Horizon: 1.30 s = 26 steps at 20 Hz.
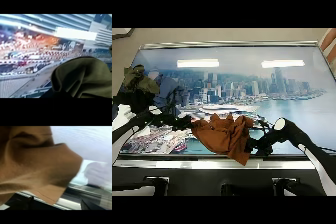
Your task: Fold the shirts.
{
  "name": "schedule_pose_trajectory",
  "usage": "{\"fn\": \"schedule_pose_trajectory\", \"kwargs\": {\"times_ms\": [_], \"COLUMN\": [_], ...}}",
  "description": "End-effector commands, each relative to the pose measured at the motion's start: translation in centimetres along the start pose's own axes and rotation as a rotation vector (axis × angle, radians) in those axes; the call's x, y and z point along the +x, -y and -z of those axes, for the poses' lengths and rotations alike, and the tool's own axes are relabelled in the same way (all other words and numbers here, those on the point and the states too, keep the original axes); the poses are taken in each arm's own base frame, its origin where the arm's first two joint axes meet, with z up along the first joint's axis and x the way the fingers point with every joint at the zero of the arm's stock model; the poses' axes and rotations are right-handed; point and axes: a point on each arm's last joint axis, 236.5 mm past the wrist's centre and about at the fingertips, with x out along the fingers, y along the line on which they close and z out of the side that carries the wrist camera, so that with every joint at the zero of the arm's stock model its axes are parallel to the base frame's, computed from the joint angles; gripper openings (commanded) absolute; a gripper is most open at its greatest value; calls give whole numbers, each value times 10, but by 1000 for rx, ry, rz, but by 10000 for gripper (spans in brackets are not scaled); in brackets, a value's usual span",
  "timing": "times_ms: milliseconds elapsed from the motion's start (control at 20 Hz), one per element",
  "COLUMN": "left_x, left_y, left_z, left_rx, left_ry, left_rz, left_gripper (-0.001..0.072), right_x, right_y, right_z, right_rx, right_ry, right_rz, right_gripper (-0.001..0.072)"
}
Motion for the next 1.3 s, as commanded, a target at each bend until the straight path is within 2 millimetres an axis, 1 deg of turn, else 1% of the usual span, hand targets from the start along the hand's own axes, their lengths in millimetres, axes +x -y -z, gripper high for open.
{"fn": "schedule_pose_trajectory", "kwargs": {"times_ms": [0, 50, 100, 150, 200, 250, 300, 350, 400, 450, 500, 550, 600, 650, 700, 750, 800, 850, 900, 950, 1000, 1100, 1150, 1250], "left_x": [-3, -4, -6, -9, -13, -20, -32, -51, -75, -109, -148, -198, -253, -319, -381, -447, -501, -548, -578, -598, -607, -613, -614, -613], "left_y": [5, 7, 8, 10, 13, 19, 29, 44, 64, 90, 116, 147, 181, 218, 250, 278, 295, 304, 306, 304, 300, 296, 296, 295], "left_z": [12, 14, 14, 13, 11, 7, 0, -11, -23, -34, -43, -50, -50, -40, -23, 4, 34, 66, 91, 111, 121, 131, 135, 133], "left_rx": [32, 43, 50, 55, 75, 118, 161, 211, 277, 362, 432, 506, 564, 618, 660, 701, 724, 735, 734, 718, 698, 675, 678, 677], "left_ry": [-47, -51, -49, -40, -26, -5, 29, 86, 160, 256, 366, 508, 660, 840, 1009, 1191, 1345, 1484, 1581, 1646, 1674, 1690, 1695, 1693], "left_rz": [15, 18, 20, 21, 25, 30, 37, 46, 59, 74, 80, 90, 117, 158, 206, 258, 301, 334, 348, 363, 367, 380, 381, 372], "left_gripper": [28, 29, 28, 29, 28, 27, 27, 27, 27, 27, 27, 27, 26, 27, 27, 27, 26, 27, 27, 26, 27, 27, 26, 27], "right_x": [27, 30, 32, 31, 26, 16, -3, -29, -65, -117, -183, -254, -332, -418, -495, -550, -589, -609, -618, -620, -618, -612, -613, -622], "right_y": [-15, -18, -20, -23, -26, -29, -33, -38, -45, -55, -71, -89, -110, -135, -157, -173, -184, -189, -188, -184, -177, -169, -170, -173], "right_z": [-11, -14, -17, -20, -21, -25, -33, -45, -58, -72, -81, -81, -67, -34, 17, 70, 125, 166, 192, 204, 207, 199, 198, 199], "right_rx": [-10, 5, 13, 13, 8, -23, -66, -120, -190, -270, -355, -421, -473, -525, -575, -614, -637, -641, -635, -619, -593, -559, -559, -568], "right_ry": [48, 66, 82, 93, 91, 103, 142, 208, 306, 453, 638, 842, 1072, 1341, 1602, 1814, 1990, 2092, 2142, 2156, 2149, 2111, 2111, 2154], "right_rz": [-23, -17, -15, -22, -29, -28, -19, 0, 28, 69, 109, 141, 161, 170, 169, 159, 126, 79, 58, 58, 70, 92, 92, 95], "right_gripper": [668, 634, 387, 29, 35, 34, 34, 34, 34, 34, 35, 35, 35, 36, 36, 36, 36, 36, 36, 36, 36, 36, 36, 36]}}
